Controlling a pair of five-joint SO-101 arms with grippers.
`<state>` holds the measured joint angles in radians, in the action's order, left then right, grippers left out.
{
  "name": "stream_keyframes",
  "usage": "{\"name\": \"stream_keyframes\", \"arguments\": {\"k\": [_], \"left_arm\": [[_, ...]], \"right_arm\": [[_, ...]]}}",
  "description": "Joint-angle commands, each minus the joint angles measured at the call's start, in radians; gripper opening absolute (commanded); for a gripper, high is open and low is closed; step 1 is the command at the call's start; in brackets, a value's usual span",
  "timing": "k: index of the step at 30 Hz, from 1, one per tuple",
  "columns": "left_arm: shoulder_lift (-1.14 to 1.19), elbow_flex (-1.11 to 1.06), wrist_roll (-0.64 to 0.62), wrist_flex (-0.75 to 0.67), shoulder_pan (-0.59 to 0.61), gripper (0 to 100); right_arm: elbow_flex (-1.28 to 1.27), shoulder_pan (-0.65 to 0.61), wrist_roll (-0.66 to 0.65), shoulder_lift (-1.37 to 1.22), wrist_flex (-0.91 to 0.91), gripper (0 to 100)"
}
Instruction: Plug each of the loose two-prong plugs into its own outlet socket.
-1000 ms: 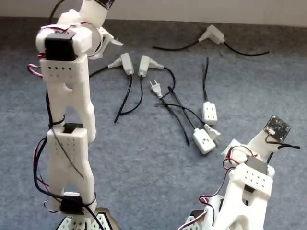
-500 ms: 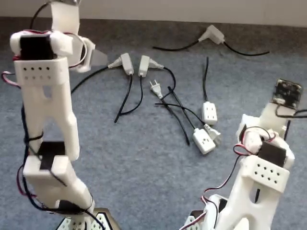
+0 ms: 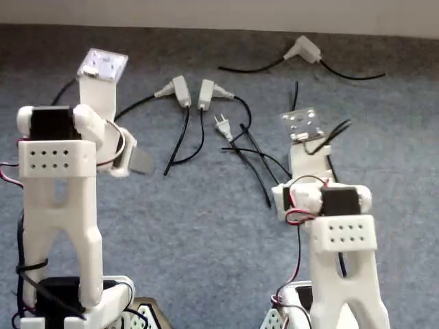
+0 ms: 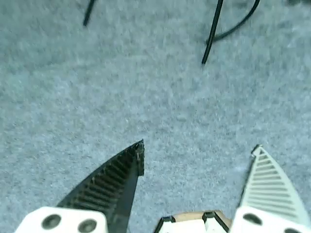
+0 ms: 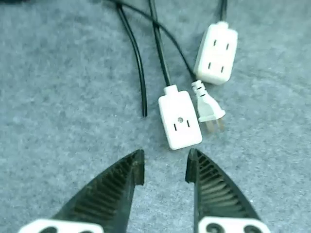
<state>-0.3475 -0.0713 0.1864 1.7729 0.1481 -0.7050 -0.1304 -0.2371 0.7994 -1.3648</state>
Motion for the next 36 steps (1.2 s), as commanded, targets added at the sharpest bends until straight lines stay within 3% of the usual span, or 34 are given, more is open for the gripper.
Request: {"name": "stream_keyframes", "arguments": {"k": [1, 8, 17, 25, 36], "left_arm": [[-0.044, -0.133, -0.003, -0.021, 0.007, 33], [-0.045, -0.338, -0.006, -0.129, 0.007, 33], [-0.045, -0.394, -0.008, -0.163, 0.005, 33], [-0.039, -0.395, -0.008, -0.163, 0.002, 33], [-0.039, -0.395, -0.009, -0.163, -0.001, 33]], "right_arm": [[-0.054, 0.004, -0.006, -0.177, 0.130, 15.2], [-0.074, 0.073, -0.011, -0.476, 0.334, 15.2], [-0.073, 0.082, -0.011, -0.720, 0.504, 14.9], [-0.045, 0.093, -0.109, -0.760, 0.507, 14.8], [-0.028, 0.298, -0.269, -0.762, 0.510, 14.8]]}}
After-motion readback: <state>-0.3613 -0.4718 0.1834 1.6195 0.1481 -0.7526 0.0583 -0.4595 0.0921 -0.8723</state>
